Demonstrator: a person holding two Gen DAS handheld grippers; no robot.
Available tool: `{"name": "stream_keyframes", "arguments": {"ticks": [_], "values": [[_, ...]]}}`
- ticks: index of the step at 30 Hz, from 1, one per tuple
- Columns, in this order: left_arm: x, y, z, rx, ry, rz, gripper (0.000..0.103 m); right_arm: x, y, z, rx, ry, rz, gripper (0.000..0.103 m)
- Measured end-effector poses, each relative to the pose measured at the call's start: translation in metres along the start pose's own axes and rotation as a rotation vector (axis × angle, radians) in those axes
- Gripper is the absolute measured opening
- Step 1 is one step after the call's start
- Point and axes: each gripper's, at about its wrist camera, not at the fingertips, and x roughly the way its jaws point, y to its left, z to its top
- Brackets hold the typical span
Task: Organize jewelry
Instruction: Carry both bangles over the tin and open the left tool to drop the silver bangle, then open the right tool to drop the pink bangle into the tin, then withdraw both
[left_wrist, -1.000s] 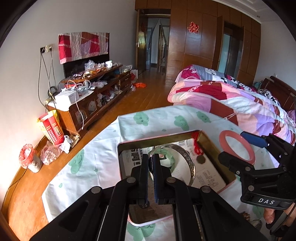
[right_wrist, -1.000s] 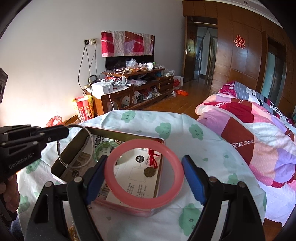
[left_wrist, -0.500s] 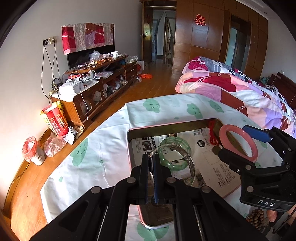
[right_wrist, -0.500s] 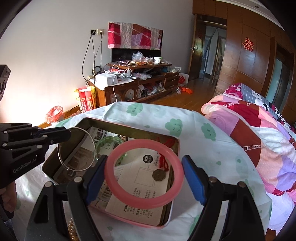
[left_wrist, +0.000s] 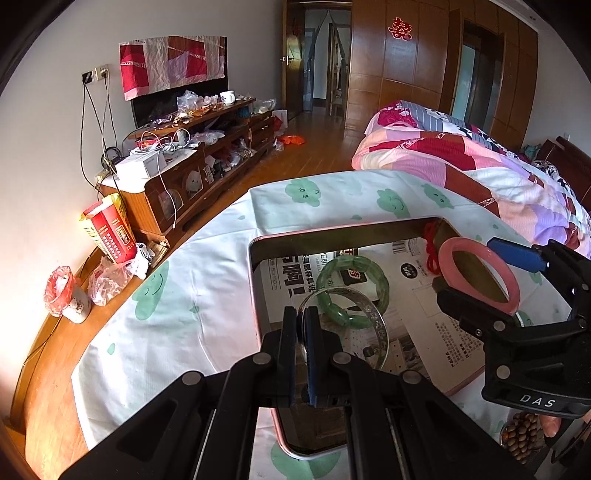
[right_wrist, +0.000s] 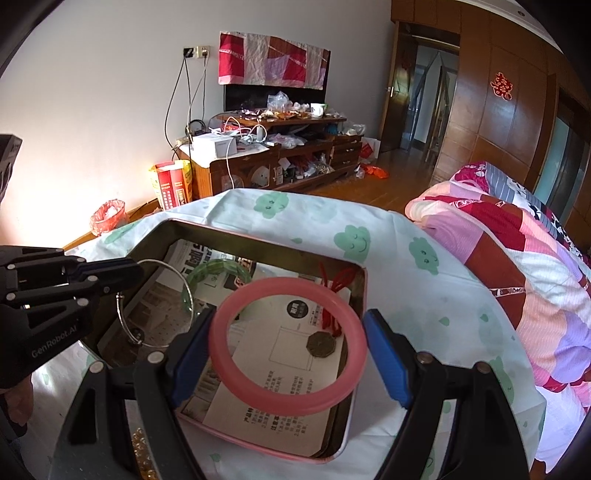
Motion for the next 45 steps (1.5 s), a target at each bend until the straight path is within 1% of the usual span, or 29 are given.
{"name": "stream_keyframes", "arguments": {"ticks": [16, 21, 24, 25, 26, 27, 28, 30, 33, 35, 37, 45], "values": [[0.005, 0.001, -0.001, -0.002, 0.010, -0.003, 0.004, 0.008, -0.001, -0.001, -0.008, 0.024, -0.002, 0.082], [0.006, -0.001, -0.002, -0.009, 0.014, -0.010, 0.006, 0.008, -0.001, -0.001, -0.011, 0.039, 0.010, 0.082], [0.004, -0.001, -0.004, -0.019, 0.013, -0.018, 0.013, 0.007, -0.002, -0.002, -0.007, 0.037, 0.014, 0.082], [0.003, -0.002, -0.004, -0.018, 0.011, -0.016, 0.019, 0.006, -0.002, -0.002, -0.002, 0.037, 0.014, 0.082], [0.001, -0.003, -0.005, -0.018, 0.010, -0.013, 0.029, 0.006, -0.003, -0.003, 0.003, 0.037, 0.015, 0.082], [-0.002, -0.002, -0.005, -0.020, 0.006, -0.015, 0.033, 0.005, -0.004, -0.003, 0.008, 0.037, 0.016, 0.082], [-0.004, -0.001, -0.006, -0.025, -0.002, -0.032, 0.038, 0.003, -0.004, -0.003, 0.009, 0.034, 0.015, 0.083], [-0.008, -0.001, -0.008, -0.033, -0.010, -0.039, 0.040, 0.000, -0.003, -0.004, 0.003, 0.029, 0.017, 0.083], [-0.015, -0.005, -0.010, -0.031, -0.021, -0.027, 0.047, -0.004, 0.000, -0.004, -0.016, 0.020, 0.001, 0.083], [-0.020, -0.004, -0.012, -0.029, -0.035, -0.013, 0.056, -0.007, -0.002, -0.004, -0.017, 0.022, 0.004, 0.083], [-0.024, -0.003, -0.014, -0.031, -0.042, -0.009, 0.057, -0.009, -0.003, -0.005, -0.015, 0.023, 0.003, 0.083], [-0.027, 0.004, -0.025, -0.057, -0.017, -0.006, 0.057, -0.017, -0.009, -0.011, 0.001, 0.027, -0.003, 0.083]]}}
